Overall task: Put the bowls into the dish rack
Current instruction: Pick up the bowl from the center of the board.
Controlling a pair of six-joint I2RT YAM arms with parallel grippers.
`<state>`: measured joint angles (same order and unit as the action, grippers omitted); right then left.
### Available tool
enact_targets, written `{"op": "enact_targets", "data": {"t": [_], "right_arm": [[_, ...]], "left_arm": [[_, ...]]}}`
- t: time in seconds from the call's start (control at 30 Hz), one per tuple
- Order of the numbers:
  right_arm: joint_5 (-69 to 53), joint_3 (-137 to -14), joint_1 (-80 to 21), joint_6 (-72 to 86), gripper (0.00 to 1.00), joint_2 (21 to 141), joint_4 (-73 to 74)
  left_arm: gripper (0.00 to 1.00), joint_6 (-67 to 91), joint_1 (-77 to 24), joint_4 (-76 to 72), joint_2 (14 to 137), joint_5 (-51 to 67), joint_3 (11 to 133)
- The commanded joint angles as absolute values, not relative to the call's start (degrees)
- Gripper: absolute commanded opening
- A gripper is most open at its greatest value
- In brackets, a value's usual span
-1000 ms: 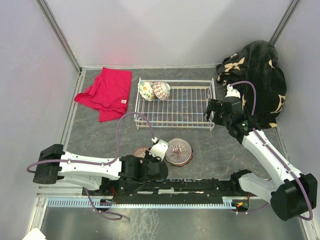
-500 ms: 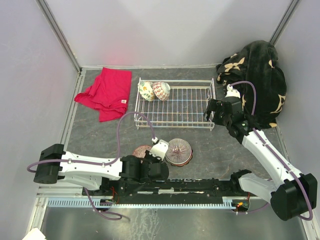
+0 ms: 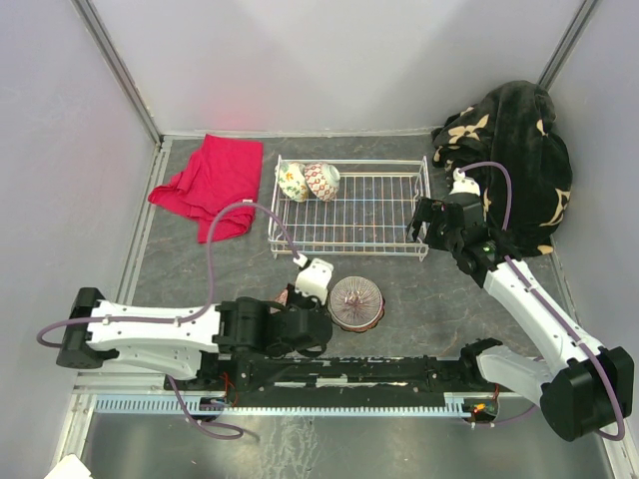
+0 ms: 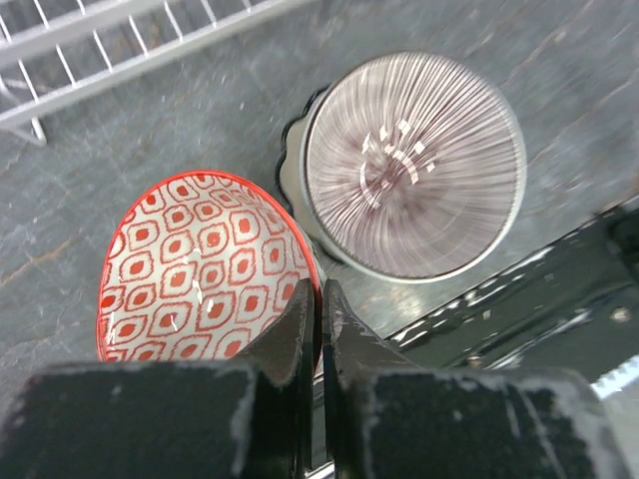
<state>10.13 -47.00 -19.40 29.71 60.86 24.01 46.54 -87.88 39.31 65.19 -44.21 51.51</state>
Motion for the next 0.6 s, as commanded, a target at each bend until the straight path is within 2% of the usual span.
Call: {"op": "enact_targets", "data": {"t": [0.0, 0.23, 0.4, 0.47, 0.57], "right_arm": [[10.0, -47.2, -19.6, 29.8, 0.98, 59.6, 22.5], [9.9, -47.0, -19.6, 29.8, 0.98, 59.5, 22.4], [10.3, -46.9, -19.6, 29.8, 0.98, 60.0, 22.2], [10.6, -46.9, -19.6, 29.6, 0.98, 60.6, 22.1], [12.0, -46.8, -19.6, 29.2, 0.96, 60.9, 22.2]], "left_arm": [[0.03, 41.5, -88.0, 37.0, 60.8, -49.5, 57.9], [0.03, 34.3, -87.8, 32.4, 59.3, -50.0, 64.5], [0.03, 25.6, -86.4, 24.8, 63.8, -49.7, 72.5], [0.03, 22.5, -83.8, 20.2, 66.5, -48.0, 75.0], [0.03, 20.1, -75.4, 14.7, 69.1, -39.3, 76.8]]}}
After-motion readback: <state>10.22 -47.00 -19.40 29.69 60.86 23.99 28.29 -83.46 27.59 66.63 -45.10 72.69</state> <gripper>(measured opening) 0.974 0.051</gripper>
